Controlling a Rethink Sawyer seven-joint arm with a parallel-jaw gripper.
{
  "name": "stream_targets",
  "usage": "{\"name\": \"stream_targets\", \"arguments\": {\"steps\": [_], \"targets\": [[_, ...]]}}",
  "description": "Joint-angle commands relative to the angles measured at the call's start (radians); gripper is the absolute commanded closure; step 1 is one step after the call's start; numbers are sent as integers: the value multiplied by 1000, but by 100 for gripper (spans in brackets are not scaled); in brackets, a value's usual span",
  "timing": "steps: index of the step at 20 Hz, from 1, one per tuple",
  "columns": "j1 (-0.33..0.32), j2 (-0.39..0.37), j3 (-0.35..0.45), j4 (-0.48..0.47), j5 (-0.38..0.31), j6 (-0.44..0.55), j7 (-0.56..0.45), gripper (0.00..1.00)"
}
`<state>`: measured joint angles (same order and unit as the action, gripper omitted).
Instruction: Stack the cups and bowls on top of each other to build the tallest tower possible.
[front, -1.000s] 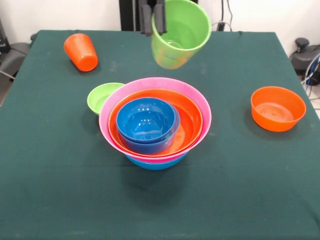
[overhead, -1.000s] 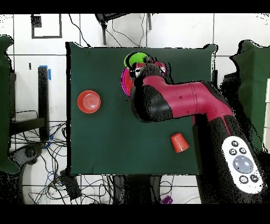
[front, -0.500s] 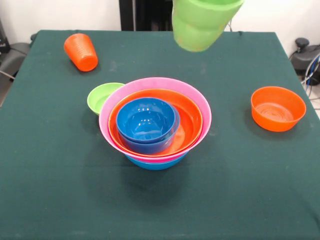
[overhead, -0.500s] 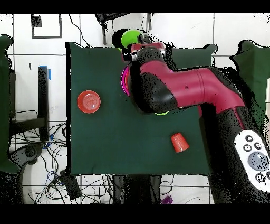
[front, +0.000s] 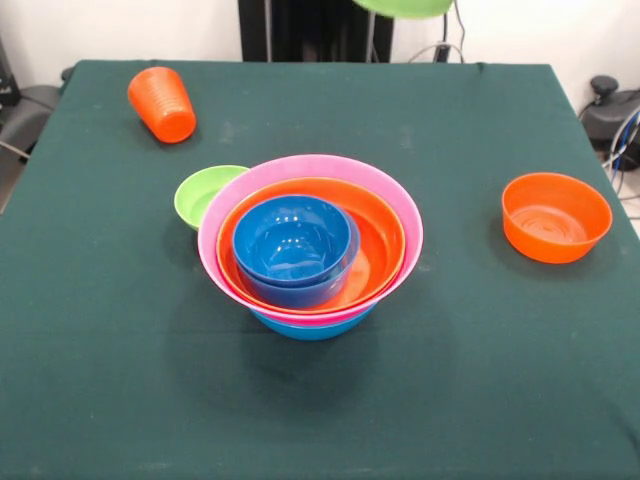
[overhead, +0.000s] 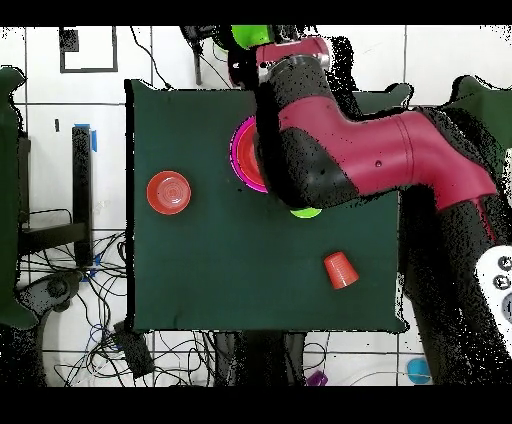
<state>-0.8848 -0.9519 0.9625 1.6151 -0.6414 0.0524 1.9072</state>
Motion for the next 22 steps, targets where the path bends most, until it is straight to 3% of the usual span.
{"name": "stream_targets", "arguments": {"steps": [1,6,10,14,22], "targets": [[5,74,63,-9,-125,28,-116,100],[25,112,12,-6,-169,-3,-73,100],[10,134,18,4,-200,-8,-72,100],[9,177,0,4,-269,-80,-48,100],[-35,275,73,-8,-398,-97,-49,100]]}}
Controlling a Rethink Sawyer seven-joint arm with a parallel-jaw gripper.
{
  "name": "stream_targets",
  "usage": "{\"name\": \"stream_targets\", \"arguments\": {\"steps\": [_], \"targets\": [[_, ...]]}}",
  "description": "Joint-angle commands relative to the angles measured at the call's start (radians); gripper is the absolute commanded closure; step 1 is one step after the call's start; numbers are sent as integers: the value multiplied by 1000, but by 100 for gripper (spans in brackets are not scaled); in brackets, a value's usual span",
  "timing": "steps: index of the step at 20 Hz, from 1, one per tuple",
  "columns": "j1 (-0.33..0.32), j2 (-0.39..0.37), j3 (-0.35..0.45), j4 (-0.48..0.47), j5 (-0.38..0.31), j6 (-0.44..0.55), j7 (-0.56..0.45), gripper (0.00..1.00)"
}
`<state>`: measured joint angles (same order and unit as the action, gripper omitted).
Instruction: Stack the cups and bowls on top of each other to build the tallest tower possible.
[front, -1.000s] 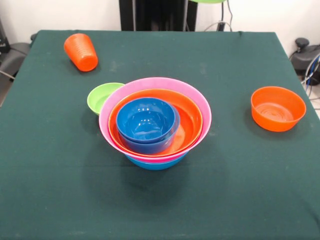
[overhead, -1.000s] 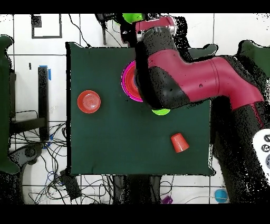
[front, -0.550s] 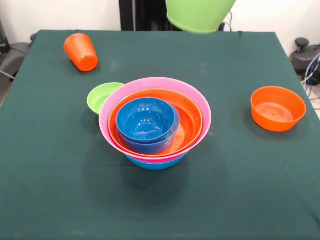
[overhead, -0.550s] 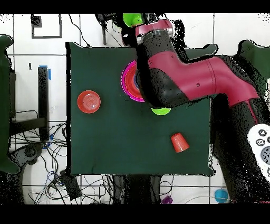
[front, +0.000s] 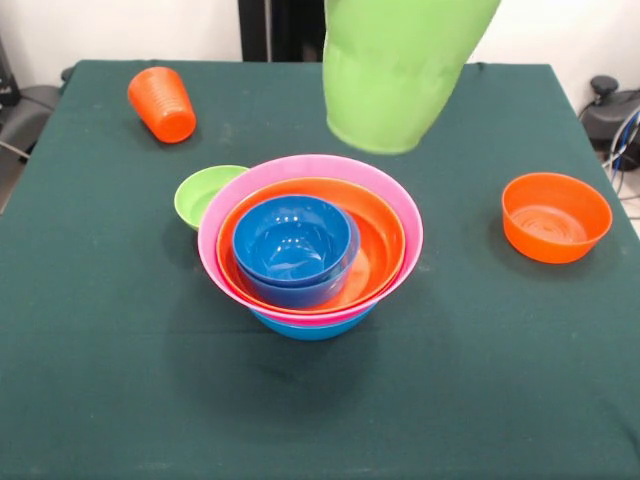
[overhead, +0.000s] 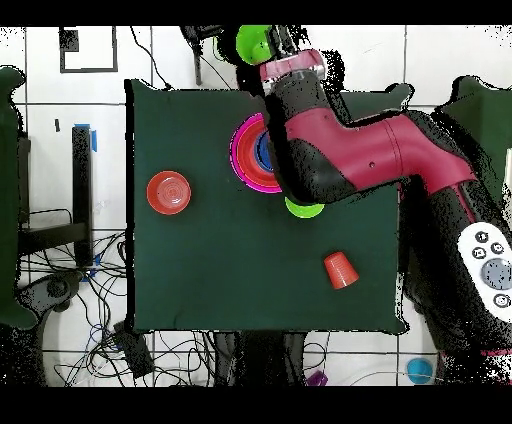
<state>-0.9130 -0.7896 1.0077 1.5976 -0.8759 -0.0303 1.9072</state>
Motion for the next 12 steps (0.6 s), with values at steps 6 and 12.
{"name": "stream_targets", "arguments": {"steps": [6,12], "targets": [[-31,201,79,4,-231,8,-40,100],[-10,211,38,-7,-263,-16,-8,100]]}}
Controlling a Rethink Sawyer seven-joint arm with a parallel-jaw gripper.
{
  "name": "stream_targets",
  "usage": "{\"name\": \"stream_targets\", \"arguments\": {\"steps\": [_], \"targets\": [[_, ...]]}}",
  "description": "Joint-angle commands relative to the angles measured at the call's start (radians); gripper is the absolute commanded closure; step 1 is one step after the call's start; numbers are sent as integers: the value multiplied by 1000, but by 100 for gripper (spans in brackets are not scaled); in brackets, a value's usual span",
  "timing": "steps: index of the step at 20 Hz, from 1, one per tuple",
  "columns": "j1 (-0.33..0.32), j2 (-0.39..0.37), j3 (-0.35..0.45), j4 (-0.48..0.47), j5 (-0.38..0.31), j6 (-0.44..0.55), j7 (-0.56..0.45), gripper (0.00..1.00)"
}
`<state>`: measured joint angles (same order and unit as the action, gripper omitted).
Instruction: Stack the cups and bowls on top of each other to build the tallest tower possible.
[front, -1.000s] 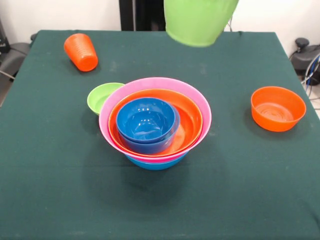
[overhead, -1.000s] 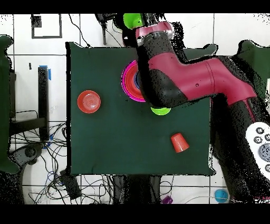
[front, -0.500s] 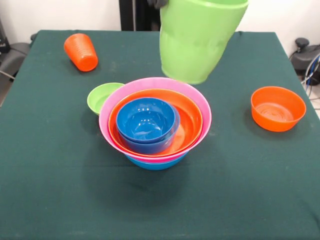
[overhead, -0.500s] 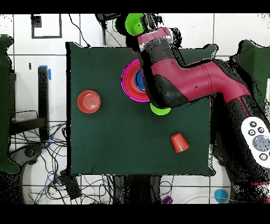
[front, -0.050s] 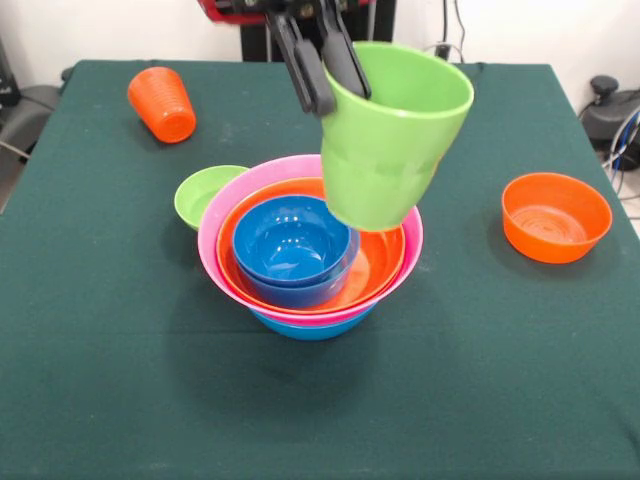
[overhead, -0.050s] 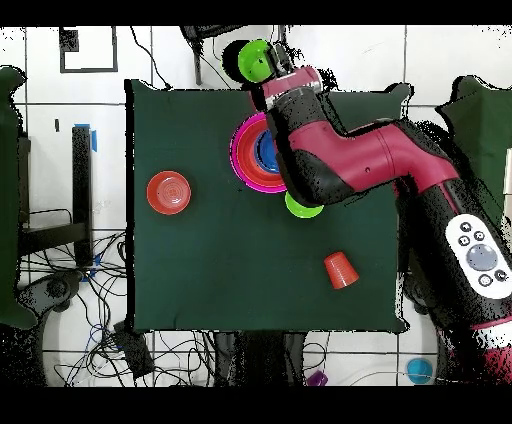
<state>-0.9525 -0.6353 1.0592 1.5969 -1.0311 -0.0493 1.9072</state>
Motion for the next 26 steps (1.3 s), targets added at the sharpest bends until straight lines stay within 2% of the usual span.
{"name": "stream_targets", "arguments": {"steps": [1,8,12,18,23,26], "targets": [[31,57,-16,-8,-113,2,-6,100],[51,48,-55,-27,-139,10,-11,100],[34,47,-21,-18,-129,67,-43,100],[-30,60,66,4,-35,206,-153,100],[-46,64,74,0,-39,233,-201,100],[-72,95,100,2,-36,249,-228,100]]}}
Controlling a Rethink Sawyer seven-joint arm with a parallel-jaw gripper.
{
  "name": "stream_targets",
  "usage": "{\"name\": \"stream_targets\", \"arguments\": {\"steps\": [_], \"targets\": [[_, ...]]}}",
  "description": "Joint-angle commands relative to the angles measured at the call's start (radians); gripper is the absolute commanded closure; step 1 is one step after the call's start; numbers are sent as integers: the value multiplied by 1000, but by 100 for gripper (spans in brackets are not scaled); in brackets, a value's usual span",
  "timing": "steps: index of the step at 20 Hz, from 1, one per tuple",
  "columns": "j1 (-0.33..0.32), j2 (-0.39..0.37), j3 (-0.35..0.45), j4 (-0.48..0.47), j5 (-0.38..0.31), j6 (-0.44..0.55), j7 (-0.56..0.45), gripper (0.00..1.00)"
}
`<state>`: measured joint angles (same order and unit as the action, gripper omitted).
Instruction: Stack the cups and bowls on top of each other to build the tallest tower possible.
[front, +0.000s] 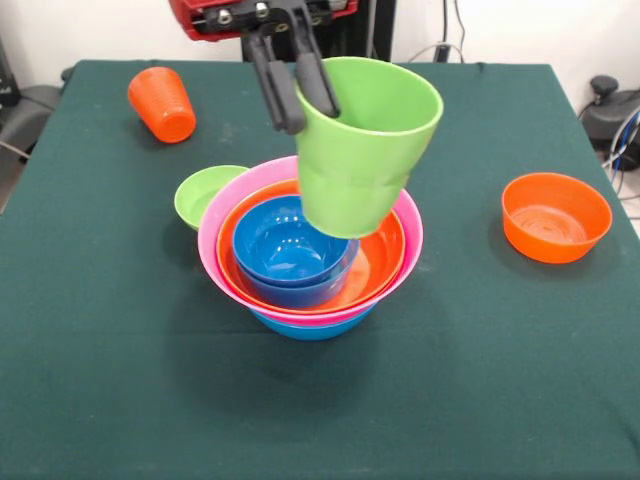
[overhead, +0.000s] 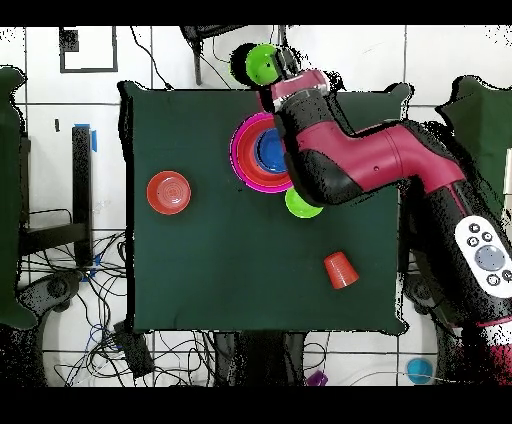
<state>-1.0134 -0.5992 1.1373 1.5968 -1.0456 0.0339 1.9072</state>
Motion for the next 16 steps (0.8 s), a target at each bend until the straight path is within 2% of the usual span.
{"name": "stream_targets", "arguments": {"steps": [1,5,16], "targets": [[-20,65,28,4,-13,186,-250,100],[-53,104,52,7,18,239,-305,100],[-42,127,19,-14,49,364,-353,100]]}}
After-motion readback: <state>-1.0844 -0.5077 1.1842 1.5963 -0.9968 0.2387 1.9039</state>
